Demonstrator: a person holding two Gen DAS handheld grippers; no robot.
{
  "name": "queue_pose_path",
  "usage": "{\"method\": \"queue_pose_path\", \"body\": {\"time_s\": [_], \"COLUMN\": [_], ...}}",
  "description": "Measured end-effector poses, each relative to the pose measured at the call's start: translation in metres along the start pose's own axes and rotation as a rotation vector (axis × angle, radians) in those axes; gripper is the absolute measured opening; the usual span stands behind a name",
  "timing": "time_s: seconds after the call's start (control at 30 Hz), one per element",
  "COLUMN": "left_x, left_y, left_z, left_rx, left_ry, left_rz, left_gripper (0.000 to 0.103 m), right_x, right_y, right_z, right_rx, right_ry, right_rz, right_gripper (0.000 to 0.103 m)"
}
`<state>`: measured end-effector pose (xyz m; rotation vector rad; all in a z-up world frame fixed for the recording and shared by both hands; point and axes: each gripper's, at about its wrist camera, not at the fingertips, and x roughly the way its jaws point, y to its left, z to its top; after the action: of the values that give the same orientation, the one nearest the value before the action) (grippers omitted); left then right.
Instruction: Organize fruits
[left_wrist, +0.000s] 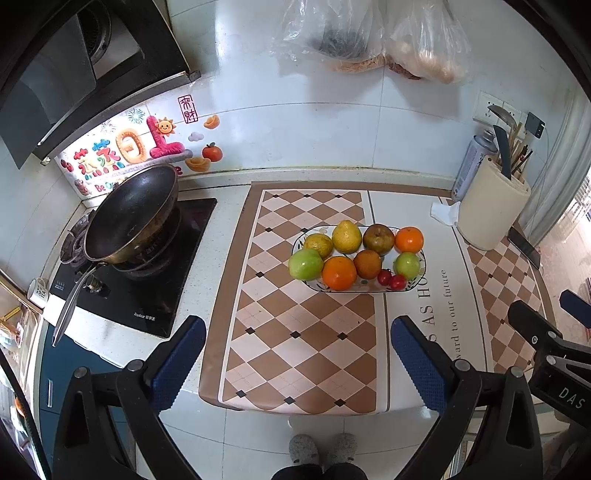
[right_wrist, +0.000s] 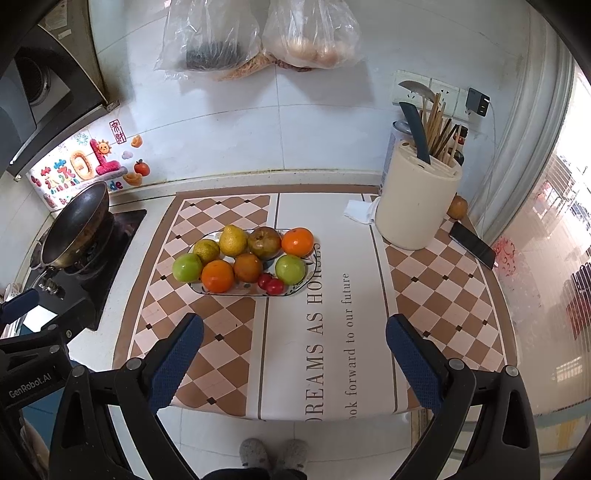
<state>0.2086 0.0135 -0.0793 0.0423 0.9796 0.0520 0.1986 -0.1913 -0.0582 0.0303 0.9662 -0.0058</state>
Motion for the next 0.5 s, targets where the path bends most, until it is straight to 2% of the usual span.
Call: {"method": "queue_pose_path", "body": {"time_s": [0.5], "left_x": [-0.0037], "left_y": [-0.0013], "left_z": [0.0018], "left_rx": [0.004], "left_ry": [-0.005], "left_rz": [-0.007], "left_gripper": [0.103], "right_x": [-0.0009], "right_y": [-0.0017], "right_z": [0.0005], "right_rx": [-0.006], "right_ry": [-0.005], "right_rz": [0.0], "right_gripper": [0.101]}}
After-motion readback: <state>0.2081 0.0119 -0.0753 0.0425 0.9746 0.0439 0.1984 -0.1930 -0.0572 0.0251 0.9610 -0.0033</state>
